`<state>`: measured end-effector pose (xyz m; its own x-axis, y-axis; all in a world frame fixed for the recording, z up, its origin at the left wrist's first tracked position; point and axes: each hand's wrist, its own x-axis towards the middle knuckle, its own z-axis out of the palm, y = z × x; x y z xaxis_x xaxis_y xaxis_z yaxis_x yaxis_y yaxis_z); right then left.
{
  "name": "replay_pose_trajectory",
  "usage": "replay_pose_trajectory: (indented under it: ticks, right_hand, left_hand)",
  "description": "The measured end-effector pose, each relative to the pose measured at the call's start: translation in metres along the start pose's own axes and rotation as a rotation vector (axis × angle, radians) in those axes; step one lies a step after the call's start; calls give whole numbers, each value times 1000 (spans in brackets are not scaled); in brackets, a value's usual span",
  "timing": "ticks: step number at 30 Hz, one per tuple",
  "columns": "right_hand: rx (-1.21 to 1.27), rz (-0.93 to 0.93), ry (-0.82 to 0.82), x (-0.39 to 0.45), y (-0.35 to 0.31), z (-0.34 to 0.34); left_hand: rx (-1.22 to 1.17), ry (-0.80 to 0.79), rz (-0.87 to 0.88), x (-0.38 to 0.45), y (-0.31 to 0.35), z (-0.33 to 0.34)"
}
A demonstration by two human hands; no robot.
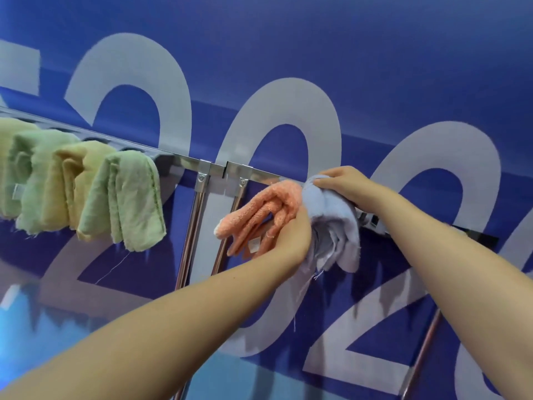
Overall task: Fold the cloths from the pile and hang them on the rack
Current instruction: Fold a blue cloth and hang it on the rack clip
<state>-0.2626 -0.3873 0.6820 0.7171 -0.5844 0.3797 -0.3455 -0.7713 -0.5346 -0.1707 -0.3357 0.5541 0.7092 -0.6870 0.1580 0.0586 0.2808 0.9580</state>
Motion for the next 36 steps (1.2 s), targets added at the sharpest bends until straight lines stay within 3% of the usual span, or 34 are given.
replay_pose_trajectory:
  ticks: [4,13,22,28,36]
  right_hand:
    - [5,72,50,14,16,9]
    - [76,49,203,8,30,16]
    - [-21,78,304,-13,35,27]
    - [178,21,307,-43,44,50]
    - [111,5,346,-60,39,52]
  left_hand:
    - [163,-151,86,-20,11,0]
    - [180,-96,206,-22,-1,3]
    - [-5,-122,143,-27,0,9]
    - [49,-96,179,-34,-2,12]
    - [196,-120,314,-59,7,-16]
